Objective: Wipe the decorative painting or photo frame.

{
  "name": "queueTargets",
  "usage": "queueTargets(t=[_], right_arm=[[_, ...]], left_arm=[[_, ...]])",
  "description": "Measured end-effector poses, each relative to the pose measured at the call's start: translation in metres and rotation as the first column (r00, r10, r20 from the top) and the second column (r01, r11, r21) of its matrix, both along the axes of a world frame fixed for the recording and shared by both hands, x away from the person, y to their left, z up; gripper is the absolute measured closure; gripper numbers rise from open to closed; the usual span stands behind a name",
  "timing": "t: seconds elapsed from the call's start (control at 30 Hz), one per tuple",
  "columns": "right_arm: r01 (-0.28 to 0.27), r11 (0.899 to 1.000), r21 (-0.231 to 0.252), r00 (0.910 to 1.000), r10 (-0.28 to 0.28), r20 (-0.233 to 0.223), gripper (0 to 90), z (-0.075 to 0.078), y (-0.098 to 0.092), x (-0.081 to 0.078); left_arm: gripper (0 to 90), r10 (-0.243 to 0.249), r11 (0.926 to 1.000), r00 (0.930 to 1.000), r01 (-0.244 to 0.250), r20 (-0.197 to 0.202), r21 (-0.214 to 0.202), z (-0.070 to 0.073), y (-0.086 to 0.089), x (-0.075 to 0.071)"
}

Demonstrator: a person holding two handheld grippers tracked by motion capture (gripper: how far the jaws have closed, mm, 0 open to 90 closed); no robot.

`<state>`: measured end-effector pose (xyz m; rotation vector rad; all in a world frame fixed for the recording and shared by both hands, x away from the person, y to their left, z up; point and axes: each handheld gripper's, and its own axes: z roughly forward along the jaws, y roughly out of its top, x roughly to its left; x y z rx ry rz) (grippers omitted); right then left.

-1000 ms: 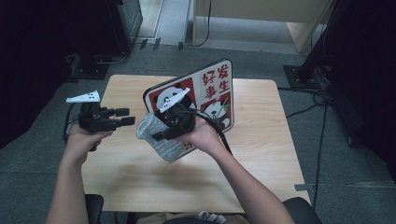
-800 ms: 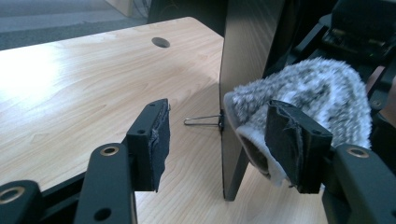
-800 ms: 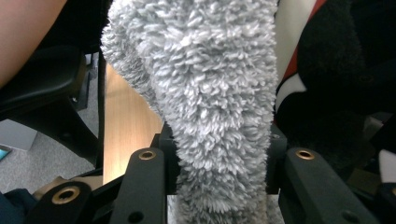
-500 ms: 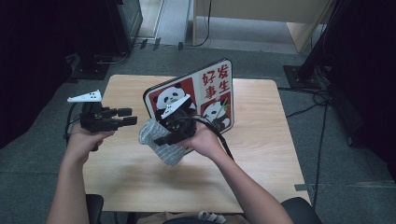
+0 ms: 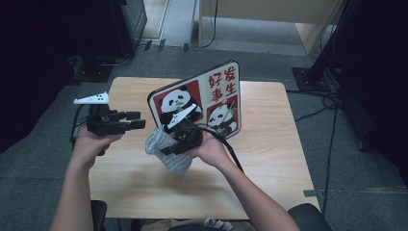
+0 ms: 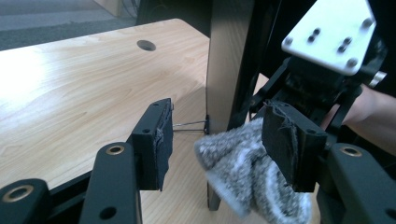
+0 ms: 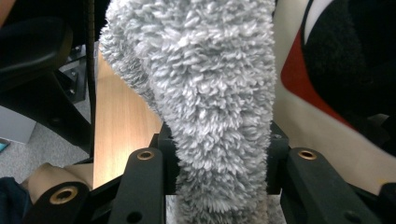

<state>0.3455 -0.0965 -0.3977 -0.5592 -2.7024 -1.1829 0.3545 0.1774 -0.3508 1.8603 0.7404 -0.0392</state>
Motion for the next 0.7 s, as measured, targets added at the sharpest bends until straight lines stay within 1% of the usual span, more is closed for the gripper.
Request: queueTargets(t=[0.1,0.3,0.4,0.47,0.7], right_arm=[[-0.002,1.000,0.000,1.0000,0.002,0.003,62.9,-0.004,0.000,0.000],[0.005,1.000,0.005,0.9999,-0.005,-0.013,63.1,-0.011,-0.001,-0.001],[0.007,1.000,0.000,0.9998,-0.007,-0.019,63.1,-0.014,-0.002,-0.002],[0.006,1.000,0.000,0.9999,-0.006,-0.014,63.2,-0.016,-0.002,-0.002],[0.005,1.000,-0.002,0.9998,-0.006,-0.017,63.2,-0.023,-0.003,-0.004]], left_arm=[[44.7,-0.006,1.0000,1.0000,0.006,0.003,0.001,0.000,-0.003,0.000],[45.3,-0.022,0.9997,0.9997,0.022,0.007,0.012,0.000,-0.010,0.000],[47.7,-0.042,0.9991,0.9991,0.042,-0.008,0.007,0.000,-0.015,0.000],[48.5,-0.051,0.9987,0.9986,0.051,-0.015,0.001,0.000,-0.018,0.000],[51.2,-0.048,0.9988,0.9987,0.049,-0.018,0.005,-0.003,-0.024,0.002]])
